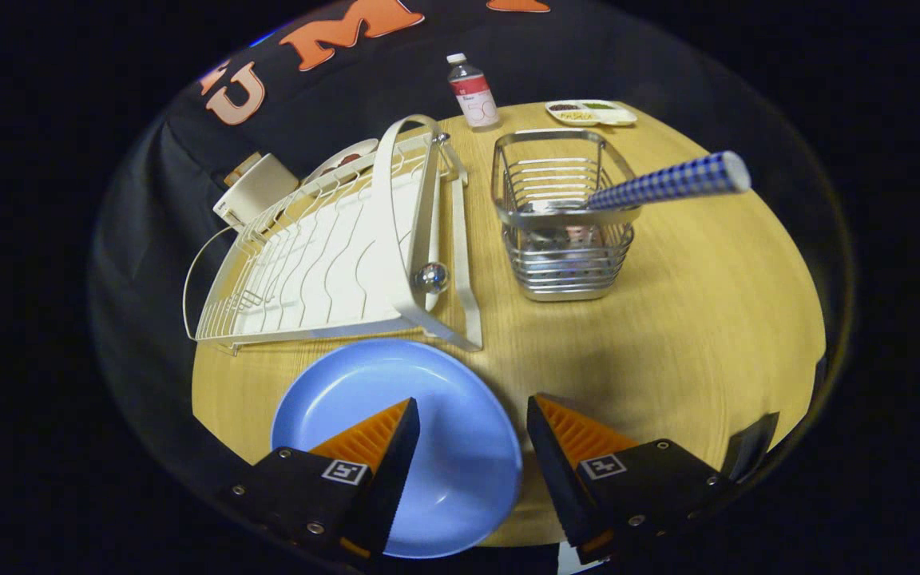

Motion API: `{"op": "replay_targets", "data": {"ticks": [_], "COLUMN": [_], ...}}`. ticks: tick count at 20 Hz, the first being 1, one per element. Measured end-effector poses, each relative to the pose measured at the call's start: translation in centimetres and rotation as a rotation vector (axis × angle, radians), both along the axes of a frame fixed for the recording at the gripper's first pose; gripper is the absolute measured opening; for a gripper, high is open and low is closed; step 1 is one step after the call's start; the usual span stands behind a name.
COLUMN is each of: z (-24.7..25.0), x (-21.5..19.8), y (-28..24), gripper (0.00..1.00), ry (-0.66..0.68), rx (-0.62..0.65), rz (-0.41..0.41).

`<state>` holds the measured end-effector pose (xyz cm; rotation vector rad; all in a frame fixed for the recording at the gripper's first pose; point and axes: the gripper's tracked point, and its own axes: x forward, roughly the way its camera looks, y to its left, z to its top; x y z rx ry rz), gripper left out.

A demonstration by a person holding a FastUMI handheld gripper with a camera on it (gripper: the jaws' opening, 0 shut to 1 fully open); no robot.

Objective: Take the plate from the dish rack, then take the spoon from the basket and place it into the plate.

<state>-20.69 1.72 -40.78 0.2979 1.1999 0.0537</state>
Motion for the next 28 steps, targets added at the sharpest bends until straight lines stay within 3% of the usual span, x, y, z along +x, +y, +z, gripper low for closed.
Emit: {"op": "replay_targets", "data": {"ticks": [5, 8, 12, 15, 18, 19, 28], "z": [3.6, 5.1, 6.1, 6.3, 6.6, 7.0, 9.8], "x": [3.1, 5.2, 7.7, 9.1, 10.2, 10.6, 12.9], "y": [-6.4, -9.4, -9.6, -8.9, -8.6, -8.0, -7.2], "gripper": [0.83, 0.75, 0.64, 0.49, 0.25, 0.21, 0.10], "ry": [-0.169, -0.271, -0.371, -0.435, -0.475, -0.488, -0.510], "rx": [-0.140, -0.212, -0.207, -0.204, -0.223, -0.203, -0.214], "rz": [-0.124, -0.177, -0.211, -0.201, -0.193, -0.192, -0.128]}}
